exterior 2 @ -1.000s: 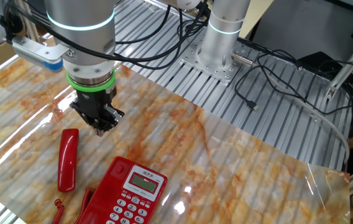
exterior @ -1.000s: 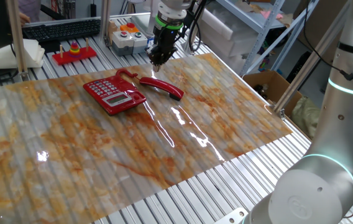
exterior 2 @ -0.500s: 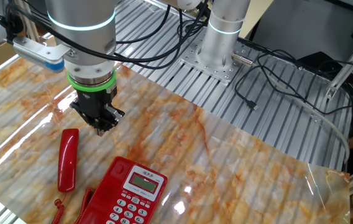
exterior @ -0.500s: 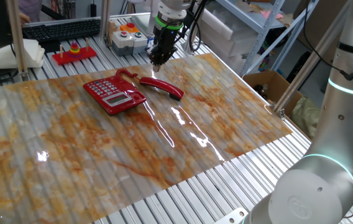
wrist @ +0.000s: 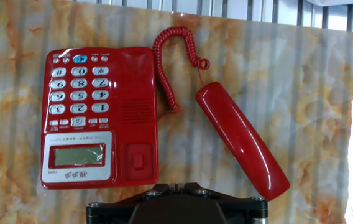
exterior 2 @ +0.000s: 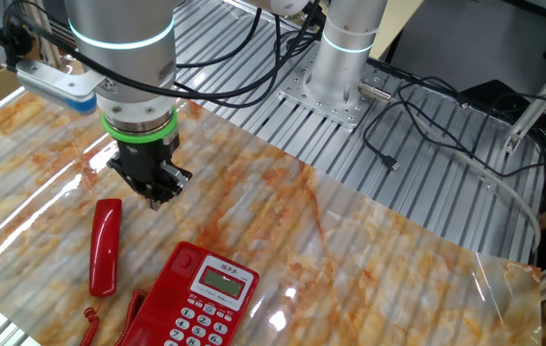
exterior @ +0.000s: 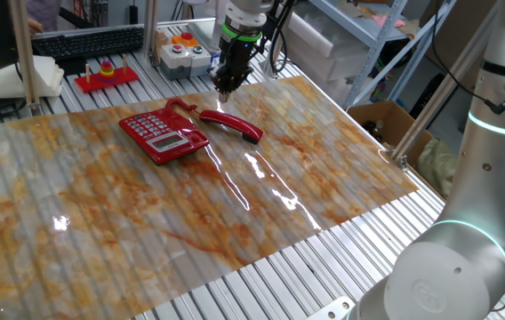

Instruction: Place the handset of the telephone on the corresponding phone cradle

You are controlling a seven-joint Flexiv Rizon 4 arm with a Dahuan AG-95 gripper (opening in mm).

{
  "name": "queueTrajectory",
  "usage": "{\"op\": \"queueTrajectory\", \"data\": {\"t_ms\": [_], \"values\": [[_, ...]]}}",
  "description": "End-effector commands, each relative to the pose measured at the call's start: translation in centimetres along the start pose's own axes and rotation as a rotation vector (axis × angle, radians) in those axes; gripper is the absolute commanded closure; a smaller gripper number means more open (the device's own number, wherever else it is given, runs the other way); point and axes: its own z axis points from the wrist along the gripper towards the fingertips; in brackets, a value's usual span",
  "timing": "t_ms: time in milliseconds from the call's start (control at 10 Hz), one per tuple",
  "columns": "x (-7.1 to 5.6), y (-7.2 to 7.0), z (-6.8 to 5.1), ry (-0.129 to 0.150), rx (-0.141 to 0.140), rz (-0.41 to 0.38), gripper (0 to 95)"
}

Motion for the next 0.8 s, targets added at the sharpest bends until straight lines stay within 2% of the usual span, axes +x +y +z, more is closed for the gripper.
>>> {"op": "queueTrajectory", "data": {"t_ms": [100, 400, 600, 800], "values": [[-0.08, -0.02, 0.04, 0.000, 0.007, 0.034, 95.0], [-0.08, -0.02, 0.04, 0.019, 0.018, 0.064, 95.0], [-0.08, -0.02, 0.04, 0.009, 0.022, 0.119, 95.0], [-0.08, -0.02, 0.04, 0.011, 0.023, 0.136, 95.0]]}}
